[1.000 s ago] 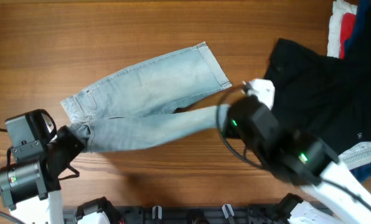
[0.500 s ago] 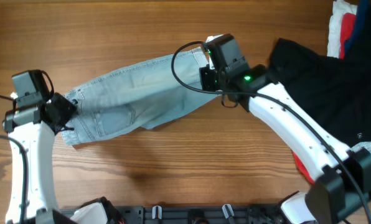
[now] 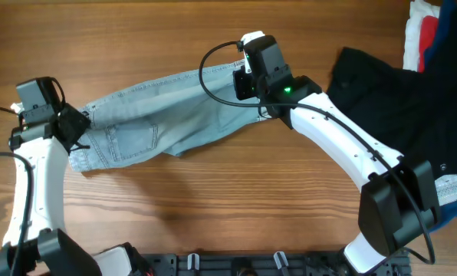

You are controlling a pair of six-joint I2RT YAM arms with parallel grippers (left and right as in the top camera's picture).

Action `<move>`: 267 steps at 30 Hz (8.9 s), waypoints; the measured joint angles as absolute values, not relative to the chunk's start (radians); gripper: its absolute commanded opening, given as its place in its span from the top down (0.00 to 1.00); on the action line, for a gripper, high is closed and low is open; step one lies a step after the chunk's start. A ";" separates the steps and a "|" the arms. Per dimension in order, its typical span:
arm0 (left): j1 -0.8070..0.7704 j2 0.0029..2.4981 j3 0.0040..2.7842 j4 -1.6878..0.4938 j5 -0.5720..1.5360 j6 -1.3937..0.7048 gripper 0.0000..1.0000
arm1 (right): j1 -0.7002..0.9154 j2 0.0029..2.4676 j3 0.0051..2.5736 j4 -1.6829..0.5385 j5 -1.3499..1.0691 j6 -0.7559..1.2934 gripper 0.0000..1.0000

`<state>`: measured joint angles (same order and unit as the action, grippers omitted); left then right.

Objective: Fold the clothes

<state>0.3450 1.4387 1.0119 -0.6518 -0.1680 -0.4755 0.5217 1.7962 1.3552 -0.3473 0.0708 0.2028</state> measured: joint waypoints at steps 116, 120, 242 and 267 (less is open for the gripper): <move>0.075 1.738 1.003 -0.466 -0.135 -0.493 0.54 | 0.294 1.927 1.131 -0.403 0.110 0.738 0.51; 0.075 1.766 0.982 -0.460 -0.161 -0.515 0.54 | 0.260 1.927 1.140 -0.444 0.113 0.746 0.50; -0.302 1.526 1.270 -0.836 0.364 -0.449 0.70 | 0.599 1.835 1.047 -0.718 -0.296 0.447 0.93; -0.215 1.805 1.195 -0.878 0.072 -0.425 0.72 | 0.488 1.872 1.121 -0.876 -0.269 0.467 0.84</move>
<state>-0.2150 1.8053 1.1946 -0.8783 0.0719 -0.4248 0.4877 1.8725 1.1213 -0.8761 -0.2691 0.4675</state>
